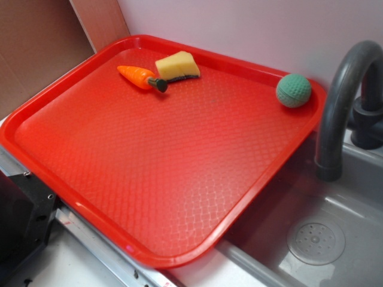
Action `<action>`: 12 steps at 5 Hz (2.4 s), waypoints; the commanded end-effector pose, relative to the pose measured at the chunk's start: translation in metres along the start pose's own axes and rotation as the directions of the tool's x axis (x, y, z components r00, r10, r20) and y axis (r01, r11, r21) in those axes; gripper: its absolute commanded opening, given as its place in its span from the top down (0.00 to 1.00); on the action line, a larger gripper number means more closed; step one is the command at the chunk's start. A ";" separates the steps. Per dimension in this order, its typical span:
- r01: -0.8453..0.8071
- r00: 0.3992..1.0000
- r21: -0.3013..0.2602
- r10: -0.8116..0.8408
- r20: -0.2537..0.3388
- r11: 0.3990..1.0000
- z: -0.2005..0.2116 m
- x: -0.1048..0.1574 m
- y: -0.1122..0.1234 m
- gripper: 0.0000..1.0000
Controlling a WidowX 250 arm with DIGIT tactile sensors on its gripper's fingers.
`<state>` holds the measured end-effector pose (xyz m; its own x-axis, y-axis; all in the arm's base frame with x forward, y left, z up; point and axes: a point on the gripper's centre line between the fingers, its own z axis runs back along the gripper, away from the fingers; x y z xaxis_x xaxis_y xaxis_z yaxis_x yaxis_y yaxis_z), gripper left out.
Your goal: Grab the carrot.
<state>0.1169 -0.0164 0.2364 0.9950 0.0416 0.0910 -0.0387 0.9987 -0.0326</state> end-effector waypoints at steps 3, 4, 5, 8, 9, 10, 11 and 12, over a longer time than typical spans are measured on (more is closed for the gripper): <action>-0.478 0.873 -0.055 0.481 0.075 0.877 -0.025 0.033 0.016 0.00; -0.676 0.729 -0.024 0.673 0.125 0.736 -0.047 0.056 0.026 0.00; -0.833 0.532 -0.064 0.826 0.185 0.550 -0.066 0.074 0.035 0.00; -0.996 0.092 0.026 0.977 0.194 0.089 -0.133 0.123 0.095 0.00; -0.998 0.064 0.022 0.974 0.218 0.061 -0.151 0.137 0.117 0.00; -1.000 0.014 0.022 0.959 0.282 0.008 -0.179 0.147 0.125 0.00; -0.996 0.070 0.073 0.956 0.284 0.051 -0.200 0.152 0.114 0.00; -0.986 0.152 0.096 0.962 0.225 0.133 -0.218 0.157 0.097 0.00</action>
<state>0.2905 0.0741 0.0171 0.0897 0.9762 0.1974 -0.9956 0.0828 0.0430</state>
